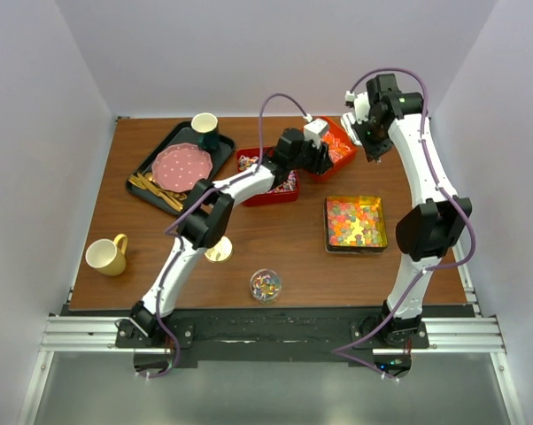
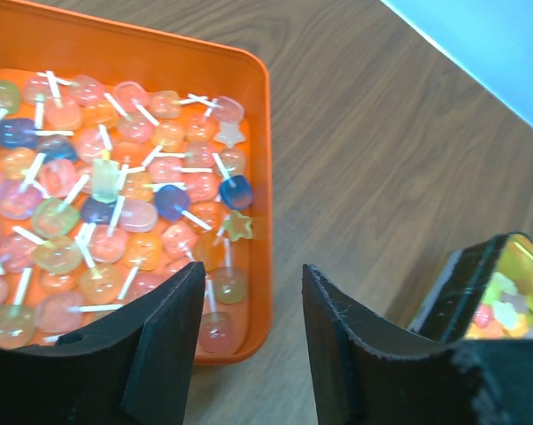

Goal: Pack the candies
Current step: Move the storage box to the center of the board.

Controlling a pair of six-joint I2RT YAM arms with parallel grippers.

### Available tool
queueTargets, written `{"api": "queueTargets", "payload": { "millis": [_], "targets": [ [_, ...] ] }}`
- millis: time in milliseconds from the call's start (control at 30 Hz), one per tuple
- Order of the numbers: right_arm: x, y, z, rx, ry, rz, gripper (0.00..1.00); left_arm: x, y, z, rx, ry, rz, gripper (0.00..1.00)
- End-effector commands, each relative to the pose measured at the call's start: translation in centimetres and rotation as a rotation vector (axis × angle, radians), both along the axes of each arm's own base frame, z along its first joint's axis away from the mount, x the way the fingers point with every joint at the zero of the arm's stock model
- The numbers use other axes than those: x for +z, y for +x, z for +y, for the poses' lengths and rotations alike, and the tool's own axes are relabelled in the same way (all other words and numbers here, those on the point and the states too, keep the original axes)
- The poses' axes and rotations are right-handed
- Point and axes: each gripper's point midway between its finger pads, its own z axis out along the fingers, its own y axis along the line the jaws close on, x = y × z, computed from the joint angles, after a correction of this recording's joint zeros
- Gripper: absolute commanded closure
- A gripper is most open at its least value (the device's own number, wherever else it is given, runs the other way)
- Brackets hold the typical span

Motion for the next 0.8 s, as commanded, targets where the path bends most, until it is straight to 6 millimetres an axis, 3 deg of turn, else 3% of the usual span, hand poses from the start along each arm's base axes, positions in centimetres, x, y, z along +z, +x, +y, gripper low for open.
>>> {"api": "queueTargets", "payload": {
  "millis": [0, 400, 600, 700, 767],
  "targets": [
    [1.8, -0.5, 0.2, -0.003, 0.039, -0.048, 1.00, 2.8, 1.3, -0.3, 0.017, 0.030, -0.141, 0.47],
    [1.0, -1.0, 0.5, 0.013, 0.054, -0.014, 1.00, 0.4, -0.4, -1.4, -0.086, 0.087, -0.140, 0.47],
    [0.8, -1.0, 0.7, 0.021, 0.059, -0.005, 1.00, -1.0, -0.8, -0.7, -0.107, 0.164, -0.133, 0.61],
    [0.8, -0.8, 0.8, 0.024, 0.064, -0.006, 1.00, -1.1, -0.9, 0.0, -0.136, 0.173, -0.119, 0.74],
    [0.9, -0.7, 0.8, 0.025, 0.066, -0.009, 1.00, 0.0, -1.1, 0.3, -0.165, 0.150, -0.120, 0.84]
  ]
}}
